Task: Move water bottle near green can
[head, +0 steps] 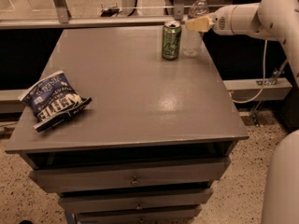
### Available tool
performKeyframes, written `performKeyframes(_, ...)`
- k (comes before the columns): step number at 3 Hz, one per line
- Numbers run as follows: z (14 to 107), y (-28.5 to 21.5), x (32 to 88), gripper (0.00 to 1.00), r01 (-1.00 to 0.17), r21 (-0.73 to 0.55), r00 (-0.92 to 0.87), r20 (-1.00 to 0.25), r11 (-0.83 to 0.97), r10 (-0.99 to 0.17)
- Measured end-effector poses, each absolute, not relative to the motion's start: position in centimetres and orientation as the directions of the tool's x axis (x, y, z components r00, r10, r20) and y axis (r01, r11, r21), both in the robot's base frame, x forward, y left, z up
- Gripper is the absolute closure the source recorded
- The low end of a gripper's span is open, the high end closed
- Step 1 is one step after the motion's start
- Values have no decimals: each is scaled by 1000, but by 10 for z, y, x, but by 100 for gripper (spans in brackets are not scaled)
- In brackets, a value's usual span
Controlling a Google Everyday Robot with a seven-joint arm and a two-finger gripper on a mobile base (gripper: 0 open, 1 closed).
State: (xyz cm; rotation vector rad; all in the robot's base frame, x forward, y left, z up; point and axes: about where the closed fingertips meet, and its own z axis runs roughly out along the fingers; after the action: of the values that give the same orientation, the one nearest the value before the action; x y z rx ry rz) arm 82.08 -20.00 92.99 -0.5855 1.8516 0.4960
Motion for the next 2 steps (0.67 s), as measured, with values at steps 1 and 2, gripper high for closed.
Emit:
performKeyframes(1,925,-198,818,39,-627,67,-302,-939,776,-163)
performKeyframes(2,925,-198,818,15,-629,68,-303,-939,774,-164)
